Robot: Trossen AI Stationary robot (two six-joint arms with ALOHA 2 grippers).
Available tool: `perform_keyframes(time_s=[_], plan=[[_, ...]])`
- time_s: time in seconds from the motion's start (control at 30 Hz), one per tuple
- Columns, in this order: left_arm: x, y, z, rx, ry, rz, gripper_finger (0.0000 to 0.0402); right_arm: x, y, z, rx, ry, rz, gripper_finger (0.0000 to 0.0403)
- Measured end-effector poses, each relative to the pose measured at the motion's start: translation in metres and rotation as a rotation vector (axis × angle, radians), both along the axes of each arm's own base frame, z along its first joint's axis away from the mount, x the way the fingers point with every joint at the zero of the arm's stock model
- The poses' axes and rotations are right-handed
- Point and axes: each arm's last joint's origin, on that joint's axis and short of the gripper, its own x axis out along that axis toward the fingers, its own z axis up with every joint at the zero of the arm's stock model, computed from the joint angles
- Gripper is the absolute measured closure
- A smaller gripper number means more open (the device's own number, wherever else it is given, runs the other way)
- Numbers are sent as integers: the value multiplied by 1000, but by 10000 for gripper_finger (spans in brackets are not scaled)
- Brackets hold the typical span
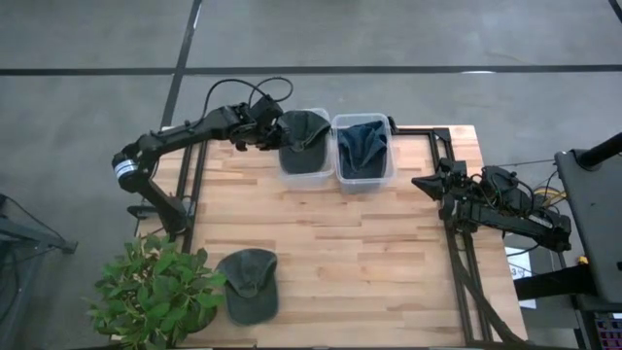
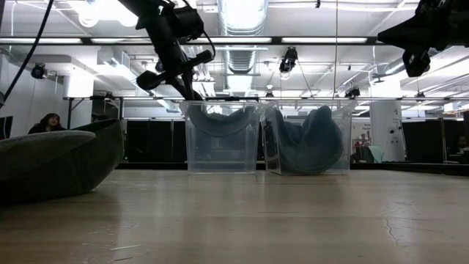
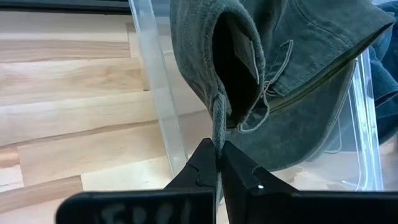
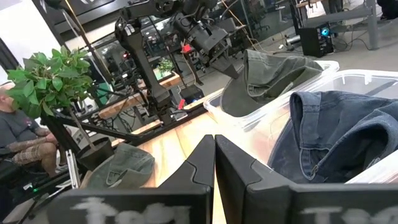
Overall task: Pick & Place hat
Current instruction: Put the right black cap into the left transparent bin, then put the black cap into the left transparent bin
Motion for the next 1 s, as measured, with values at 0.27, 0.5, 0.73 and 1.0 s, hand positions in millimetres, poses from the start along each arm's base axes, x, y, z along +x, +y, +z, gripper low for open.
perform_keyframes(time_s=[0.27,0.5,0.73,1.0], plan=[[1,-2,0,-9,-7,-3,365,0,0,0,0,0,0,394],[1,-3,-4,-12,6,-5,362,0,0,0,0,0,0,394],[-3,-6,8,-22,-50,-61,360,0,0,0,0,0,0,394],[1,-79,57,-70,-270,-409,360,0,0,0,0,0,0,394]])
